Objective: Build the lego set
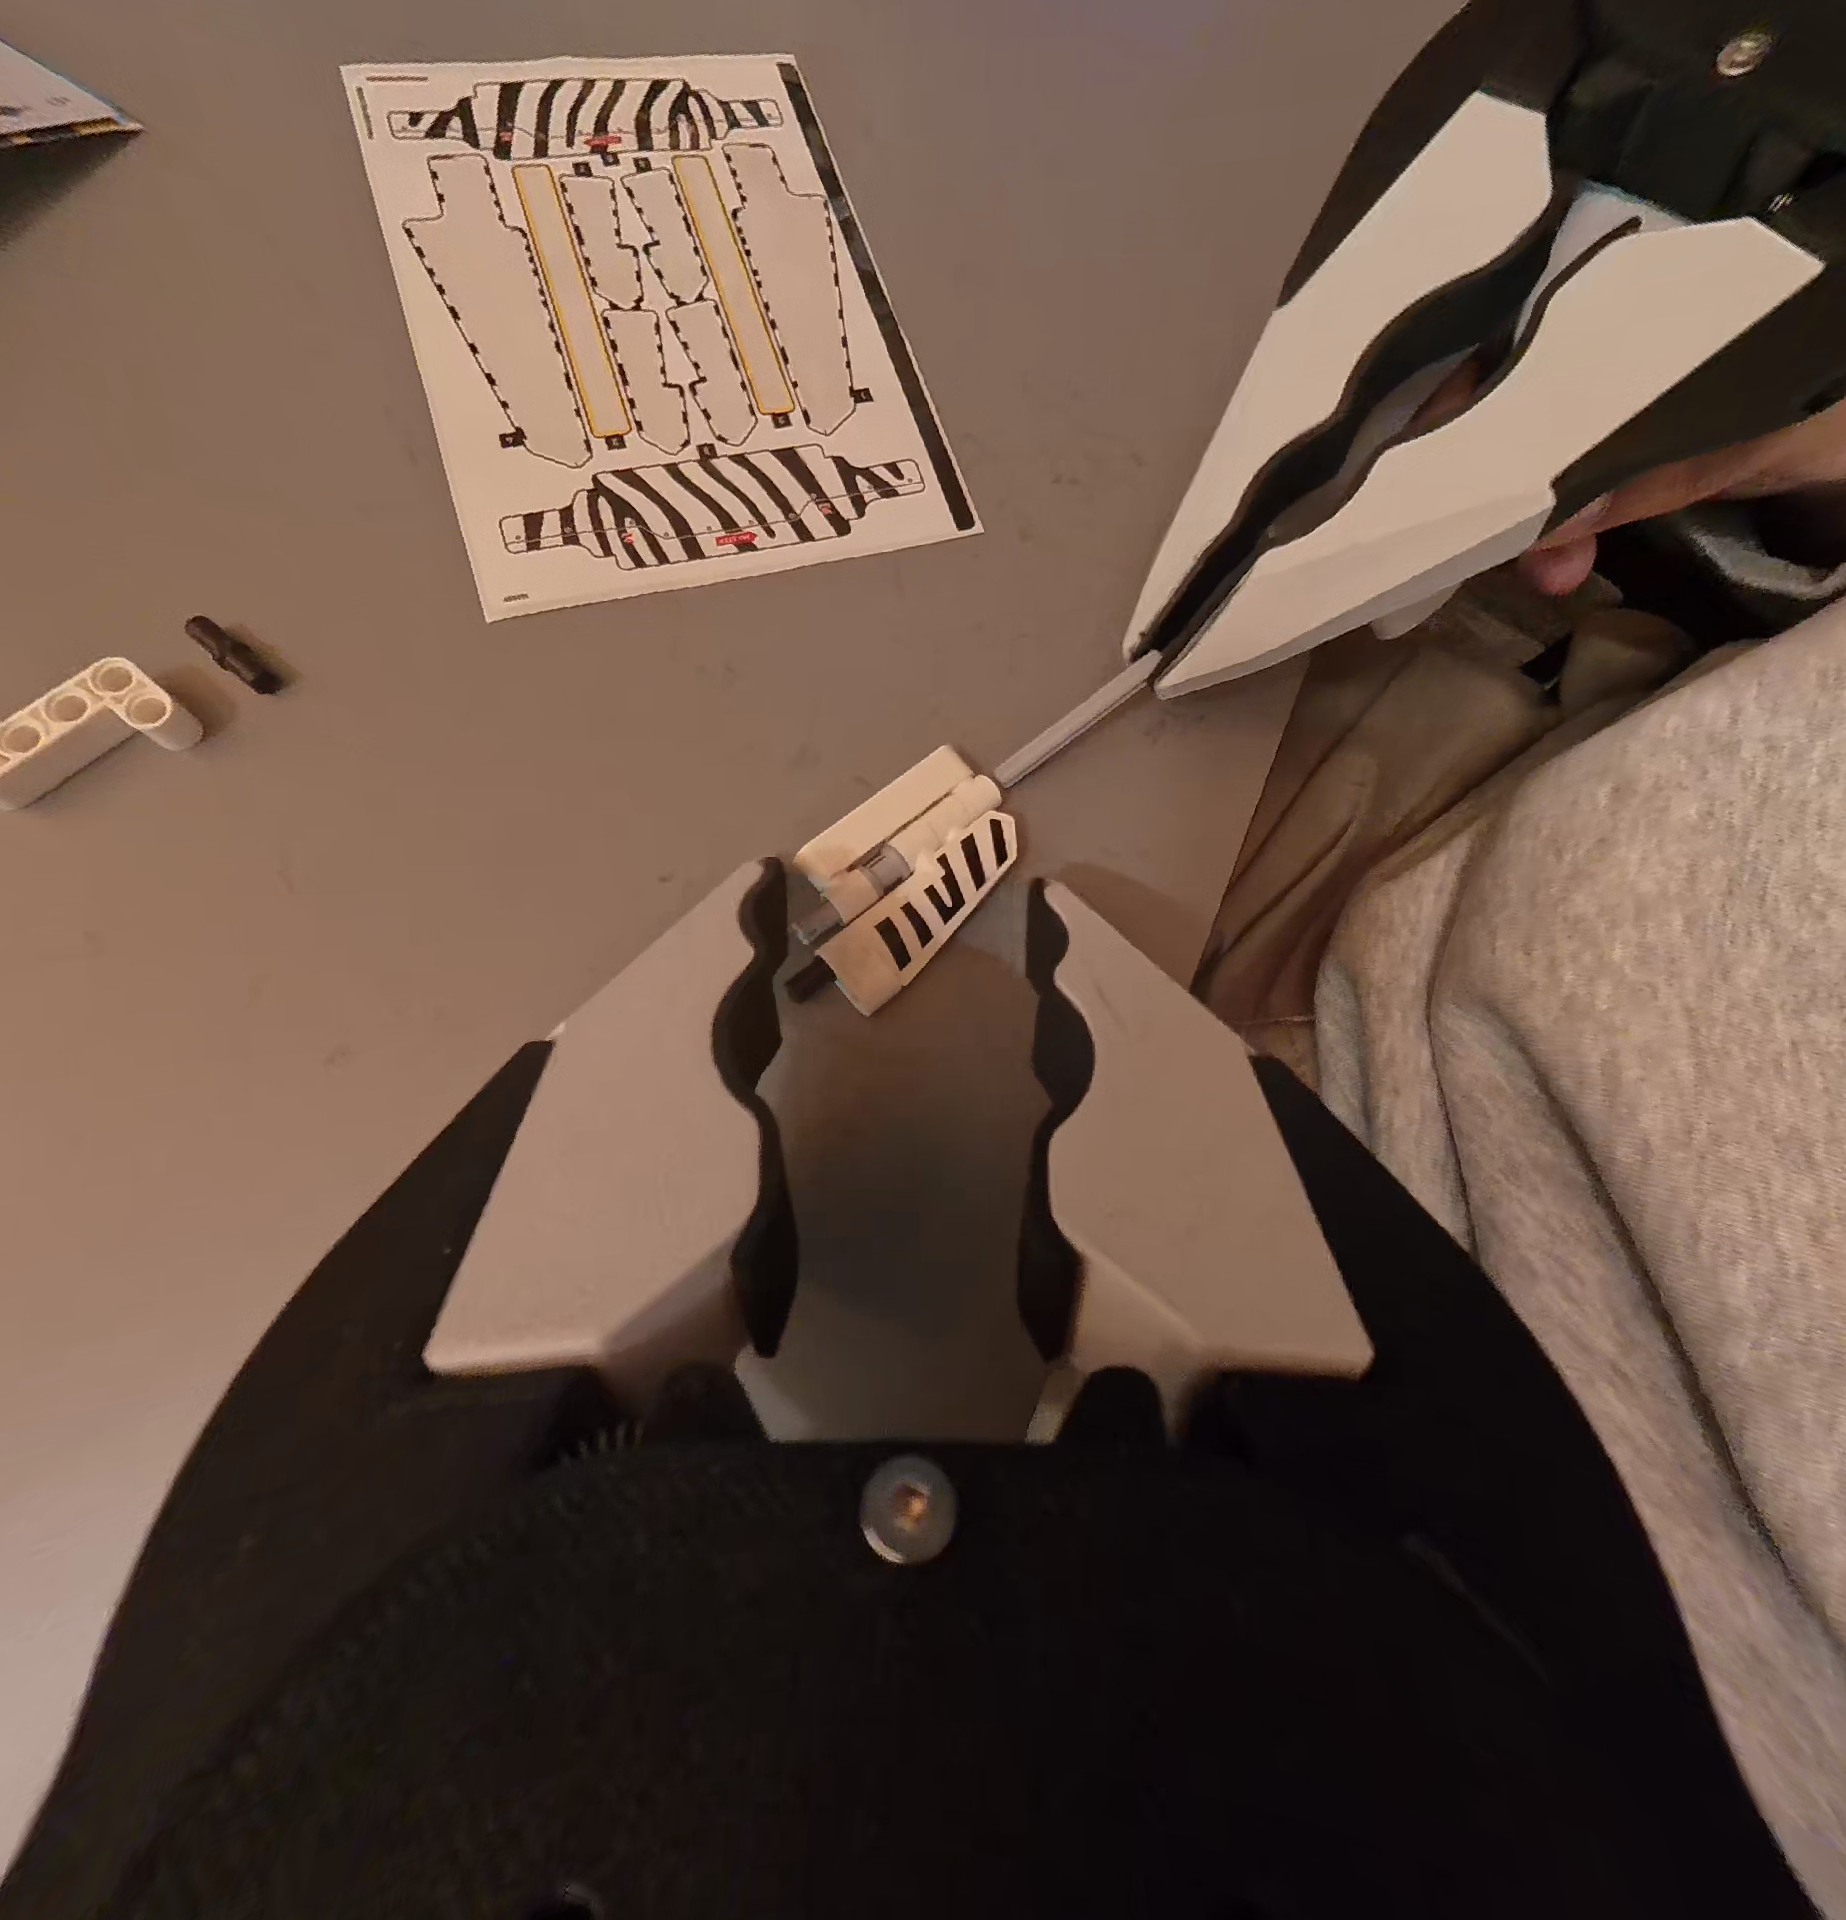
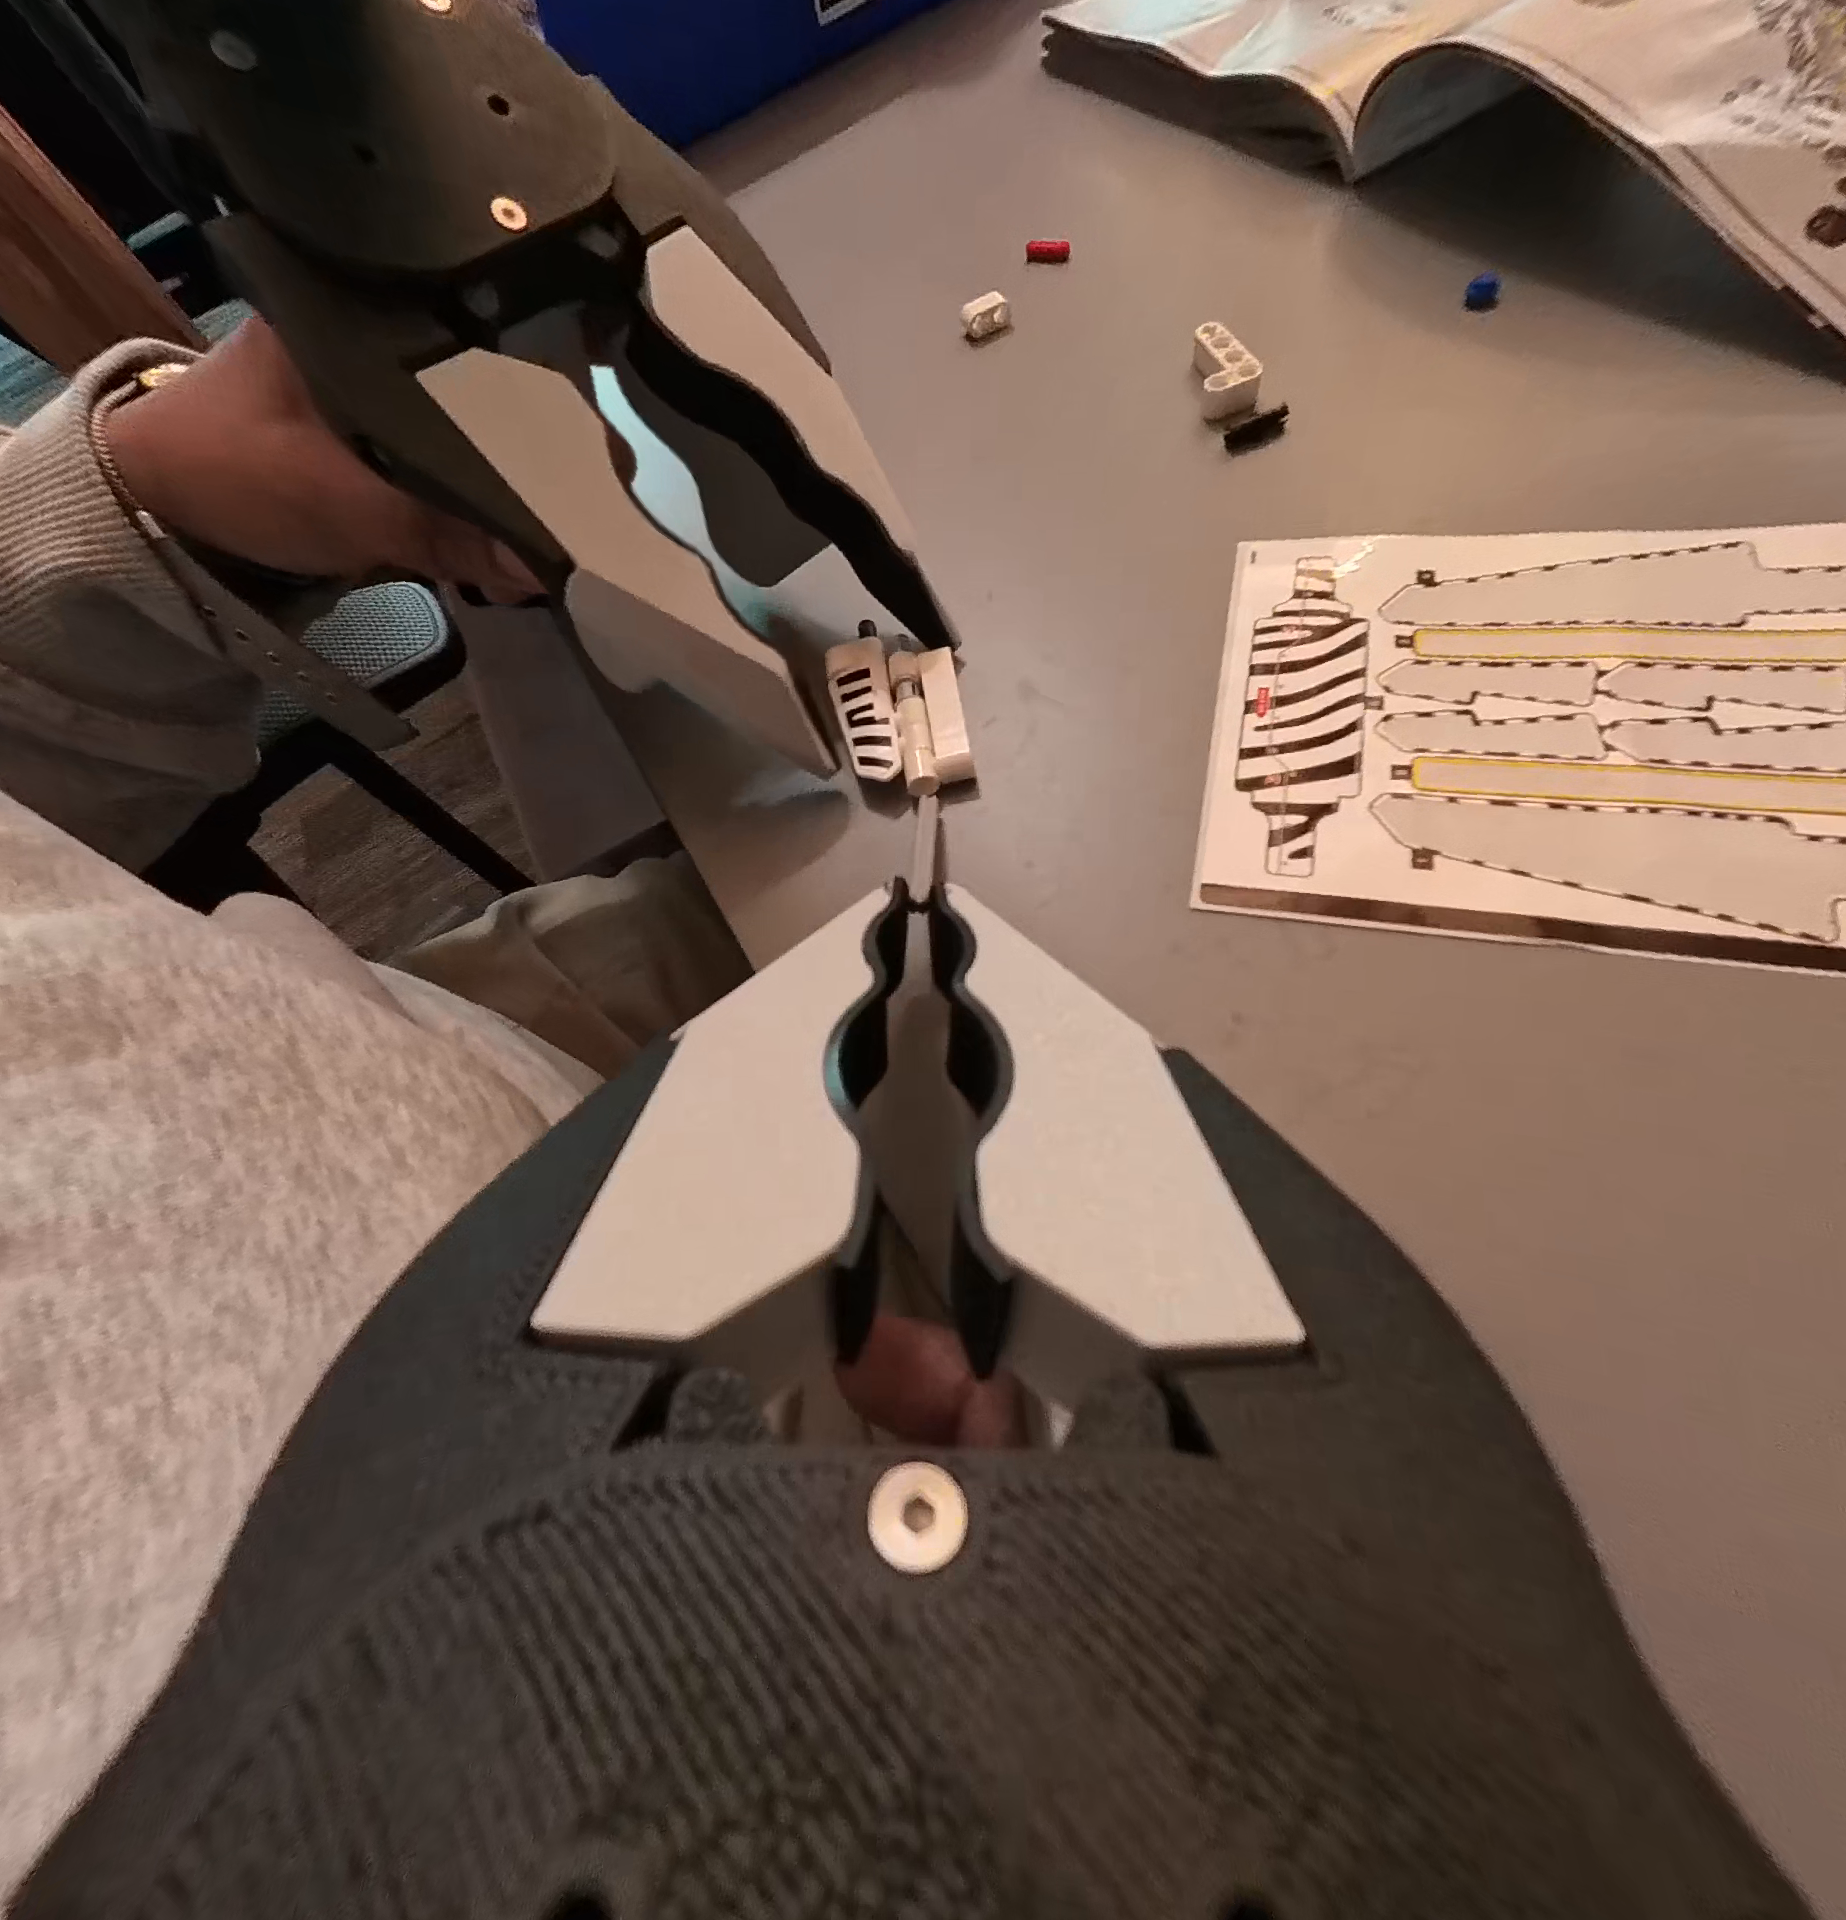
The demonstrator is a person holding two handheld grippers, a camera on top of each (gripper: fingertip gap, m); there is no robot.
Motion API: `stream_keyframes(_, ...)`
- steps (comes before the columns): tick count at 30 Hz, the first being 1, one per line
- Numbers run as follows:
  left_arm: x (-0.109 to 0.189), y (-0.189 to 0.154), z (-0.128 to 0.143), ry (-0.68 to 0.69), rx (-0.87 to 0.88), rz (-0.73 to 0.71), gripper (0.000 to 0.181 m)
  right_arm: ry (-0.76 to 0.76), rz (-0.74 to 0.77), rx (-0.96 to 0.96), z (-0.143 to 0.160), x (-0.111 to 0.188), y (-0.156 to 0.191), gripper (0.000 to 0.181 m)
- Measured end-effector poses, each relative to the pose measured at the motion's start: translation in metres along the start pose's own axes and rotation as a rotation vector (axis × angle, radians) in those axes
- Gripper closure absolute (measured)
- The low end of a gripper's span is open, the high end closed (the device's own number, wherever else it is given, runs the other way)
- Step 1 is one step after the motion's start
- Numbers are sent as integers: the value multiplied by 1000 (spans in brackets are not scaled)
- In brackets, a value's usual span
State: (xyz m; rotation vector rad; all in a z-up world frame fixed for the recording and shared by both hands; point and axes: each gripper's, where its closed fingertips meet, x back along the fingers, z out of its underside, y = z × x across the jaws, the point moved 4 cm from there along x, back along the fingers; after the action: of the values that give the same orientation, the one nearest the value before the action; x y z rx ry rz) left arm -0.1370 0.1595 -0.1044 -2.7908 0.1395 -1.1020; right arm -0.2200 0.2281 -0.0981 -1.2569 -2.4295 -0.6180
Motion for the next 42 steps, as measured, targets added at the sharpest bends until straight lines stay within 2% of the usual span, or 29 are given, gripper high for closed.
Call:
stream_keyframes(5,9,5,1,-16,-10,-57,131,39,-10,-2,1,0,-2,178)
stream_keyframes(19,5,1,7,4,-40,-43,140,103,-54,-55,-2,-7,-8,178)
stream_keyframes(42,5,2,7,2,-37,-55,147,108,-117,-110,-3,-7,-4,178)
